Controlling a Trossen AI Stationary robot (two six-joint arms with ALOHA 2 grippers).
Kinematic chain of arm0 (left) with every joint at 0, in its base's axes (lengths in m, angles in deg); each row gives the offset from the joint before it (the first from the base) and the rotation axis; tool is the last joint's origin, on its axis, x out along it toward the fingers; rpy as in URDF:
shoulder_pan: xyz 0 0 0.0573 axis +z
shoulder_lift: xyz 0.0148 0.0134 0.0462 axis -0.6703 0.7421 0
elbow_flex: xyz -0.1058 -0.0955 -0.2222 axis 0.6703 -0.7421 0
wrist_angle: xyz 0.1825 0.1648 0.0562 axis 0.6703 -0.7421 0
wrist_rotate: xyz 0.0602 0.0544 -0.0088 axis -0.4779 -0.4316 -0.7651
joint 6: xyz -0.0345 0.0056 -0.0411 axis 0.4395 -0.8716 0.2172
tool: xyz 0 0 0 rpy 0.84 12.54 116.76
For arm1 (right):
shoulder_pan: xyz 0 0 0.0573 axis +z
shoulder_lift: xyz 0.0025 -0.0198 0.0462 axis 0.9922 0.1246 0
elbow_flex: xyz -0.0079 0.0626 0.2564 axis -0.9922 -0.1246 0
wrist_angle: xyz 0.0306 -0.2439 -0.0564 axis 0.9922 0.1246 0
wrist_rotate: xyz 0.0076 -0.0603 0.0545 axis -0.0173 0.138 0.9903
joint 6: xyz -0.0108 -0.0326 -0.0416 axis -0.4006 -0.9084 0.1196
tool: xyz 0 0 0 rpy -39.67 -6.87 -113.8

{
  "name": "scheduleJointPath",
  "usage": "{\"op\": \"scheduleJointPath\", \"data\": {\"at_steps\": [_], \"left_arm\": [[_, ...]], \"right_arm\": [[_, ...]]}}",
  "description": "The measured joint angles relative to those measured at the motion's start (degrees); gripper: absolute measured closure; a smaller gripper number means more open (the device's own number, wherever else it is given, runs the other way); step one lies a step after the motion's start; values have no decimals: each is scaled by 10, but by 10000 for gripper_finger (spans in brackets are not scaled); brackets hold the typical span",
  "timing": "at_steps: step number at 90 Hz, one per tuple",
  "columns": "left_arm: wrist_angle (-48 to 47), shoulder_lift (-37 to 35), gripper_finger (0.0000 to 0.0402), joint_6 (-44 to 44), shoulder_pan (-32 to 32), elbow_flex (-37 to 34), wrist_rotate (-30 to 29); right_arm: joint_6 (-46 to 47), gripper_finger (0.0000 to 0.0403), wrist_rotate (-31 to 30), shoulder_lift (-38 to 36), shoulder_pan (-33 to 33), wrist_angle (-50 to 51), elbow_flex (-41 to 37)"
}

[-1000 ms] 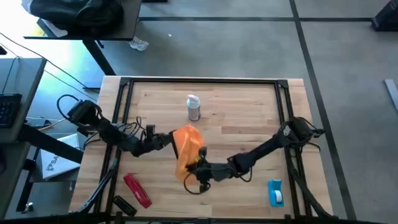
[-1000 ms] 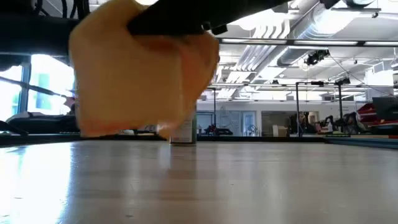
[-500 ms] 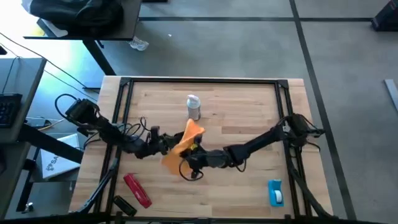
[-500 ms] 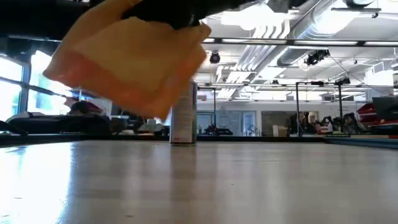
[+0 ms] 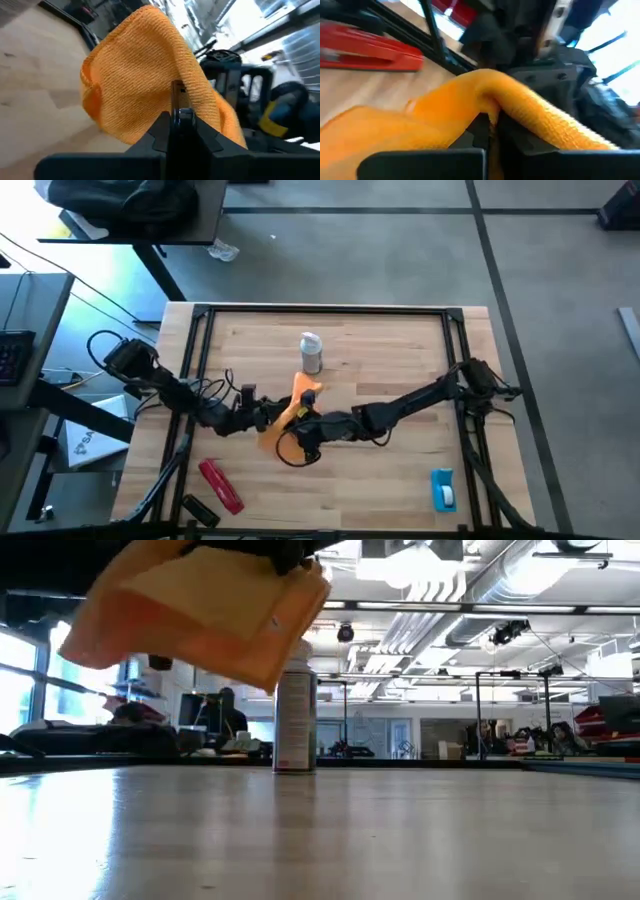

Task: Apply microfiber cloth
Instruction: Wipe the front and back of the cellphone with the yellow microfiber cloth

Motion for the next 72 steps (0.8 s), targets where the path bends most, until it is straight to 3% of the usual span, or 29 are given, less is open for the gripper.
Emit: {"op": "scheduleJointPath", "data": {"at_steps": [27,46,72], "left_arm": [[54,-54,387,-16,-2,-50,-24],[53,-71,387,-53,-4,-58,-40],[23,-69,387,-40,-10,-58,-46]], "right_arm": [[64,403,37,4,49,54,-4],[6,403,-45,-9,70,29,-4],[-67,403,-51,-29,46,-14,-2]]}}
